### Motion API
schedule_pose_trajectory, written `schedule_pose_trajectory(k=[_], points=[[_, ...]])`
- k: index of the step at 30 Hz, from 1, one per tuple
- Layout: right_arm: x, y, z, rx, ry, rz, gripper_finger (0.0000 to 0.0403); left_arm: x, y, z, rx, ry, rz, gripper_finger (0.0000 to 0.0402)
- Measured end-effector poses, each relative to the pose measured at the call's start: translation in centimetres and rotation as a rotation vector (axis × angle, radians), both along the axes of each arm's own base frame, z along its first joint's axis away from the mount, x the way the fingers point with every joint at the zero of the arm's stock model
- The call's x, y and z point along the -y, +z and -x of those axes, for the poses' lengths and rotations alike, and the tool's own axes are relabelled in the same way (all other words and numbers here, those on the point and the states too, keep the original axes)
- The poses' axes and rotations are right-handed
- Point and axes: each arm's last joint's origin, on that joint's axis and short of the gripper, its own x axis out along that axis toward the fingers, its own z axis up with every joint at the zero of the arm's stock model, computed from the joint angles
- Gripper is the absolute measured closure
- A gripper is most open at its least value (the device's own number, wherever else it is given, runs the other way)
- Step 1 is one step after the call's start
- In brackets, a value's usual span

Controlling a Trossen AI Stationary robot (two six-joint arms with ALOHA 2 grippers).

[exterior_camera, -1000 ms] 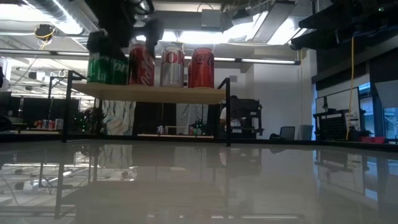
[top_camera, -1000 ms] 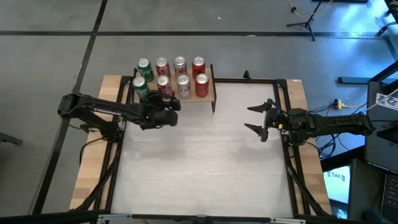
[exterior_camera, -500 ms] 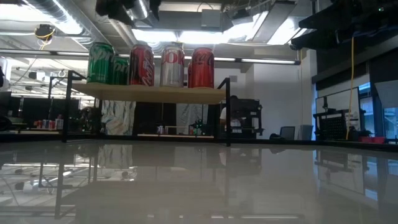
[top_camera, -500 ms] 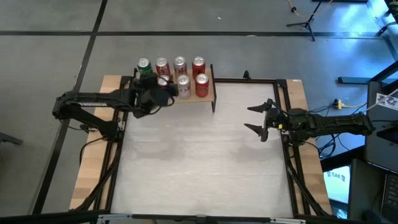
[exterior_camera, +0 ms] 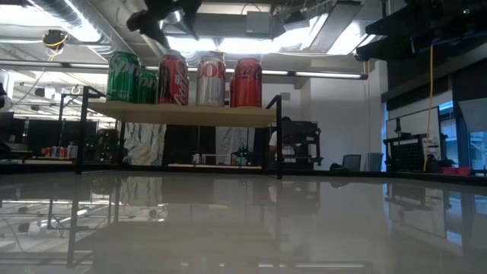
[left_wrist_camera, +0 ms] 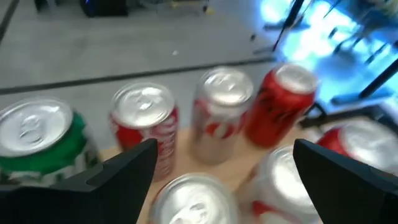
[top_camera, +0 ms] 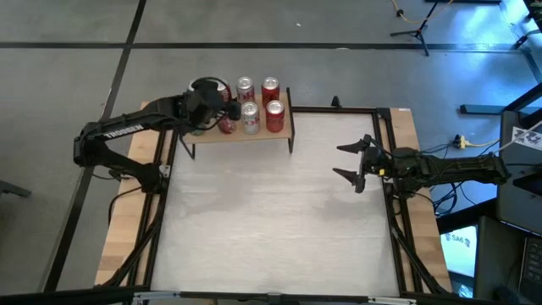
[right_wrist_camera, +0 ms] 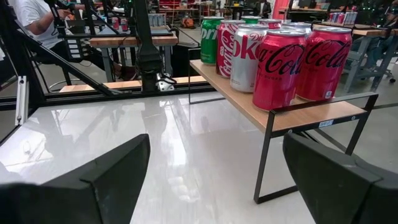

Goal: Place canned beverage on shelf
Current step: Put the red white soda can on the shelf aligned with the other red white soda can

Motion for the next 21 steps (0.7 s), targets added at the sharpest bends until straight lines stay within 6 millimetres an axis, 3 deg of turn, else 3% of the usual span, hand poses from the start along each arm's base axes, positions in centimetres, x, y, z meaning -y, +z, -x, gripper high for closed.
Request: schedule_pose_trajectory(k=[8, 21], points=[[0.0, 0.0, 0.0, 0.000, 0.000, 0.000, 0.0040, -0.4, -1.1, 0.7, -0.126, 0.009, 0.058, 0.0037], [0.0, 0.0, 0.0, -0.002, 0.000, -0.001, 0.0040, -0.7, -3.0, -0.7, -0.211, -0.006, 0.126, 0.0037]])
